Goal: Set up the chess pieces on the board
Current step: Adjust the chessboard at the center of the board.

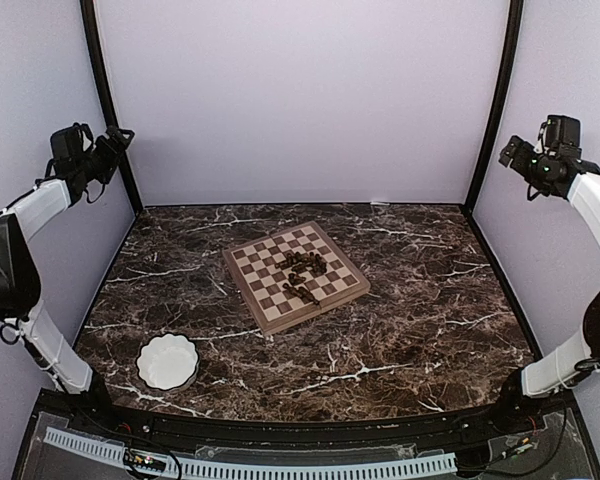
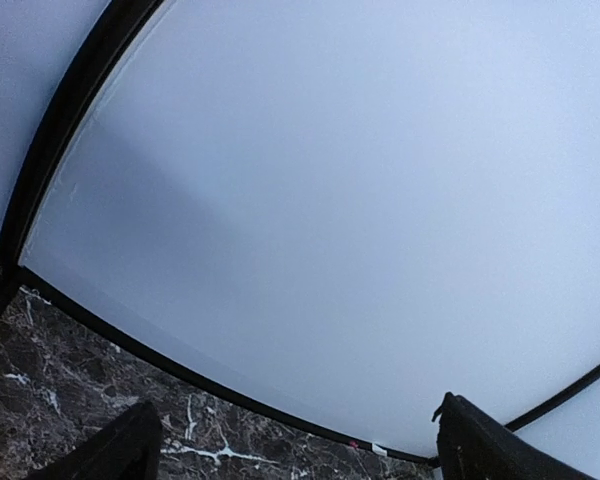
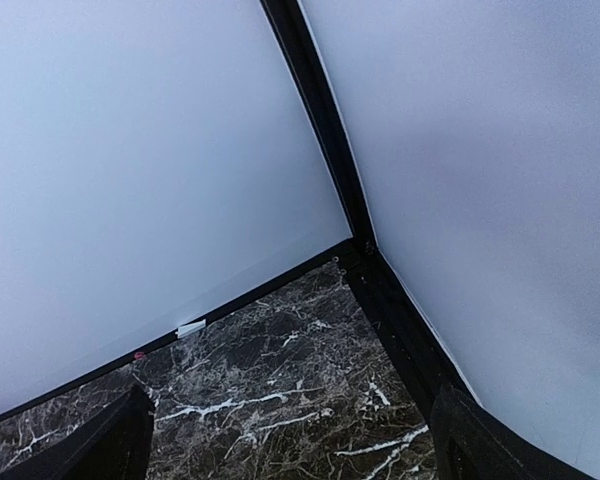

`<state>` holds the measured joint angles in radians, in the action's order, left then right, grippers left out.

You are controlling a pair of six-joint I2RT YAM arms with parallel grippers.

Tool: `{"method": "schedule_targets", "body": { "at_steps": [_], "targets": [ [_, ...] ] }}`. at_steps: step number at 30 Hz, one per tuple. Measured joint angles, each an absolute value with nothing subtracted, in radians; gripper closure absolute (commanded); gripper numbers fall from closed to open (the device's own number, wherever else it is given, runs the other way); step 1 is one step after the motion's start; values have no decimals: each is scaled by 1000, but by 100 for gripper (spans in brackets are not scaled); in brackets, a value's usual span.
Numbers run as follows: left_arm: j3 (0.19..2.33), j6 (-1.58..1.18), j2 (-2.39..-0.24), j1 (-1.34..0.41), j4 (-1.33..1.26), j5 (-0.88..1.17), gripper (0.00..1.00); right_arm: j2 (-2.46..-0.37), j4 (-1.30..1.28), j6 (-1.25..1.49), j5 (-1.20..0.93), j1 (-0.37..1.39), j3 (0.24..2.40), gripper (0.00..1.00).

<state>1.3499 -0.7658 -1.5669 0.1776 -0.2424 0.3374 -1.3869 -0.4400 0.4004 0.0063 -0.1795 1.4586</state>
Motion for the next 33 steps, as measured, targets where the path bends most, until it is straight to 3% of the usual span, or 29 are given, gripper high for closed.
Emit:
{"method": "schedule_targets", "body": {
  "at_steps": [6,10,14,19,24,29,33],
  "targets": [
    [1794,-700,-1860,203,64,323,1,-1343,-365,481,1,-184,1319,2],
    [1932,-656,-1904,193,147,280,1,-1388,-338,484,-38,-148,1302,5],
    [1962,-661,-1937,214,103,385,1,-1487,-336,443,-53,-8,1326,8],
    [2284,-619,-2202,213,228,468,1,-1579,-349,383,-67,187,1299,11],
    [2516,-456,-2402,110,540,258,1,-1651,-384,333,-75,341,1278,12],
    [2596,-315,-2473,-9,745,-28,2,-1736,-411,320,-89,413,1285,13],
    [2607,-277,-2474,-56,827,-143,4,-1795,-441,293,-89,459,1307,13]
  ]
}}
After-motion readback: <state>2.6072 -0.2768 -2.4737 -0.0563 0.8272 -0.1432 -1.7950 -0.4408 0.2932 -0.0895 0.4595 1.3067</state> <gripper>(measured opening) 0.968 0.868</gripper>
